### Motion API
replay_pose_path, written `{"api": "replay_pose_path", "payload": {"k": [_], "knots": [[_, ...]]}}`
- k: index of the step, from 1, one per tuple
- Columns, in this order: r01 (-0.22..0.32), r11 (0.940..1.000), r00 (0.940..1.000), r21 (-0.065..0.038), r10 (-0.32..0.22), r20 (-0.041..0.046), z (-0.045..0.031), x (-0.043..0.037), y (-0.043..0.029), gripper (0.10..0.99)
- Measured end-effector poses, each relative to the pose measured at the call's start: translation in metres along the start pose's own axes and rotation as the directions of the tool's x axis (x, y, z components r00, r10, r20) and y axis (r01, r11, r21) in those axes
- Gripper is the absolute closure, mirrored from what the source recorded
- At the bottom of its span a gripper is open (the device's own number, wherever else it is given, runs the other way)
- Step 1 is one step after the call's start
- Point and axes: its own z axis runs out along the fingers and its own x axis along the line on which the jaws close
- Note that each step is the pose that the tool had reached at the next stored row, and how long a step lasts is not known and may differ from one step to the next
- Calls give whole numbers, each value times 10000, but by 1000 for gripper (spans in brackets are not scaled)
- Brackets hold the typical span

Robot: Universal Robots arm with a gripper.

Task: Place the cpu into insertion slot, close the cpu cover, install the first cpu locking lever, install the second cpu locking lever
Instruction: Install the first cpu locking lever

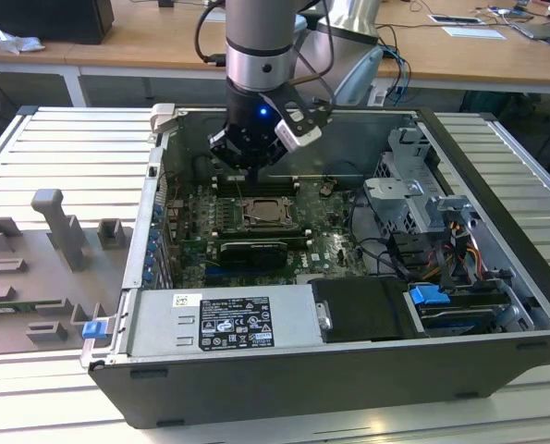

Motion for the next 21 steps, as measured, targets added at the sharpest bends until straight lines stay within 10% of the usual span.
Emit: {"api": "replay_pose_path", "payload": {"k": [21], "knots": [[0, 10000, 10000, -41, 0, 6, 2, 197, 36, 980]]}}
